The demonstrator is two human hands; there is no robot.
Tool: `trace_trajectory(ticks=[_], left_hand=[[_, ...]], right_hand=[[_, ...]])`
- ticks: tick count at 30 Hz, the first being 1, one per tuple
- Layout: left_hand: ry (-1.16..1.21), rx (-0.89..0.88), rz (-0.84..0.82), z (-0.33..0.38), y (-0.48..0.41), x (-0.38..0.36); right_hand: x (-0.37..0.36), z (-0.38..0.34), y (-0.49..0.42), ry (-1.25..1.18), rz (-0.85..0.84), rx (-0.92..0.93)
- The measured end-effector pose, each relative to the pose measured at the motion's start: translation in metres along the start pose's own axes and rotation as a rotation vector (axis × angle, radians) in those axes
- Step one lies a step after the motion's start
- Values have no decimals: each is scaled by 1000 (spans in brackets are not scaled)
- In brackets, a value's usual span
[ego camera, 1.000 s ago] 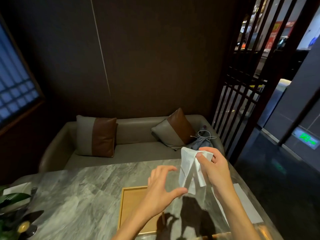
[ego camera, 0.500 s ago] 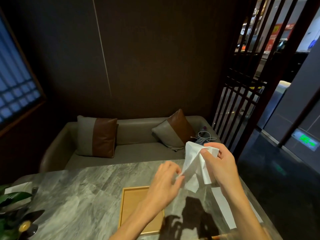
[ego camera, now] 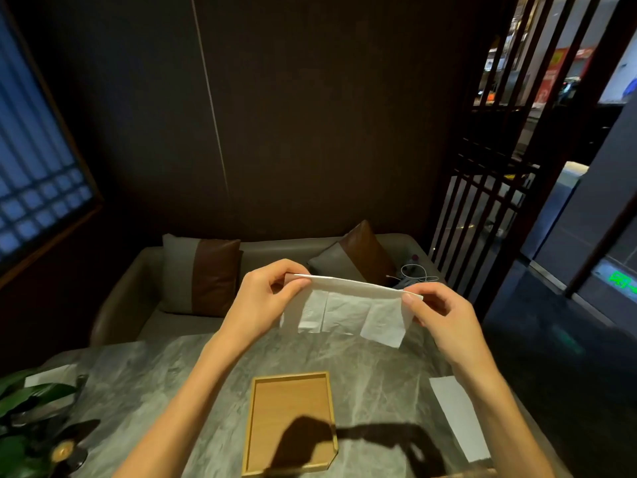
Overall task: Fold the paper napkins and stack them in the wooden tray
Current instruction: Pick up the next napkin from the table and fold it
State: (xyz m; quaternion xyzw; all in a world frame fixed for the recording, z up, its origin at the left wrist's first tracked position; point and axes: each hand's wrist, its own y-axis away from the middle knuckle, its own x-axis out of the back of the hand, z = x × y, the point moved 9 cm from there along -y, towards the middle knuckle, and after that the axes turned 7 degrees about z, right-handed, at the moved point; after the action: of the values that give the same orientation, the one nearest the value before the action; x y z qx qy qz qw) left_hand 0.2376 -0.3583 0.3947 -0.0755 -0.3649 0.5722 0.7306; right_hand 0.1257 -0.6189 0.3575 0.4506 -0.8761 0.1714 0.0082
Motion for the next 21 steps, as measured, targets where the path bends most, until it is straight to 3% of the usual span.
trace_trajectory(ticks=[2,4,6,9,11,14,16,18,21], left_hand=[[-46,64,11,-9,1,3],[-240,83,2,-17,4,2],[-395,39,-158,-16,11,-16],[-135,81,-458,-2,30,-64],[-23,99,-517,2,37,-86],[134,165,-418,-2,36,-93],[300,271,-312,-12,37,-85],[403,366,-243,-20,40,-77],[492,509,-222,-33,46,-75]], right_hand=[[-2,-11,-2,95,43,85],[-9,-29,-4,147,39,176],[-25,-55,-5,220,-79,287],[-72,-80,0,565,-466,479],[-96,-82,4,733,-635,547],[-99,-83,-6,745,-576,634],[-74,-77,-21,561,-356,542],[-47,-49,-27,268,-221,260],[-53,8,-7,-121,-309,-141]])
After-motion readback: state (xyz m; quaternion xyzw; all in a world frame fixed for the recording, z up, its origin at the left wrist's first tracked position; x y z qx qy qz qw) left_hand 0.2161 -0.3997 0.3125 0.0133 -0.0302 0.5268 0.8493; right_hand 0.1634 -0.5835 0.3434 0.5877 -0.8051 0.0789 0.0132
